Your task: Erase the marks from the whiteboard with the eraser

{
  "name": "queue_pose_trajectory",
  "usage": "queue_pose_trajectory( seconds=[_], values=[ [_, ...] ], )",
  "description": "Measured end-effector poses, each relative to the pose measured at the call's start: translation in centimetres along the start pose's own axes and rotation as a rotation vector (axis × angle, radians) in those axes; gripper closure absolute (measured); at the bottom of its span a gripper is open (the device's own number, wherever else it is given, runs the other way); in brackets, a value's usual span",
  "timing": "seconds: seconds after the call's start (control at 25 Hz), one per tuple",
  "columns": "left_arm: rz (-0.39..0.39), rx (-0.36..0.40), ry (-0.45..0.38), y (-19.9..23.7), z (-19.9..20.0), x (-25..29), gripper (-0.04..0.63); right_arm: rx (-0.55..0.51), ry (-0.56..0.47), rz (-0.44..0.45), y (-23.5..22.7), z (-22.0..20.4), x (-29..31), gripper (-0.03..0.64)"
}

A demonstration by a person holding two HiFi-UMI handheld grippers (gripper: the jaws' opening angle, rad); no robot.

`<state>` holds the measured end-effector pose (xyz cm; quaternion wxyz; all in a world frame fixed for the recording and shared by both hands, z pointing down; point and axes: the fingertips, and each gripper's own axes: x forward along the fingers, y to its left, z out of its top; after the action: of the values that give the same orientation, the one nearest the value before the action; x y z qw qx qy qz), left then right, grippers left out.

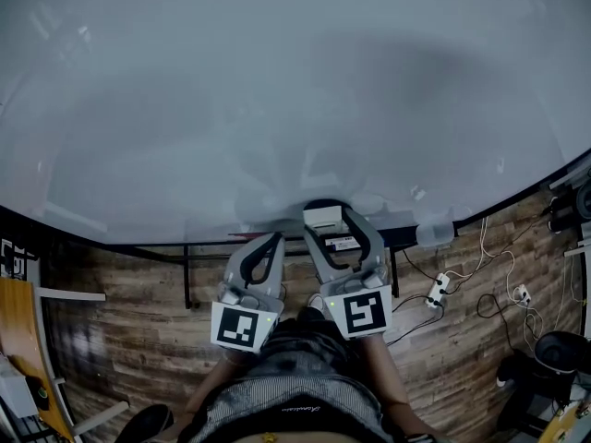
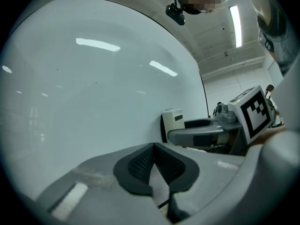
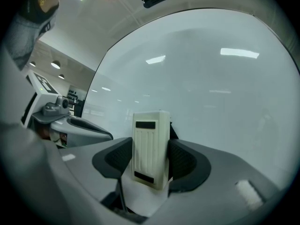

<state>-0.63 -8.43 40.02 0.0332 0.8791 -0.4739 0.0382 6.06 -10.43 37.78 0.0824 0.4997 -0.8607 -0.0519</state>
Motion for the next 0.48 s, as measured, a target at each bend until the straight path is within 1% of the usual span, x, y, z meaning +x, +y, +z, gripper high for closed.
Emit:
queue_pose_trajectory(
  seconds=[0.16,0.36,0.48],
  values=[
    [0.011,-0.002,0.003,-2.0,0.0,0.5,0.592,0.006,0.007,-0.004,-2.0,-0.8,-1.2,0.37],
    [0.039,-0.017,0.007,-3.1,-0.4,0.7,0.592,-0.004,0.004,0.034,-2.2,-1.2,-1.2,0.37],
    [0.048,-0.026,0.01,-3.3,-0.8,0.5,0.592,0.005,-0.007,0.038,-2.2,-1.1,-1.2,0.37]
  ],
)
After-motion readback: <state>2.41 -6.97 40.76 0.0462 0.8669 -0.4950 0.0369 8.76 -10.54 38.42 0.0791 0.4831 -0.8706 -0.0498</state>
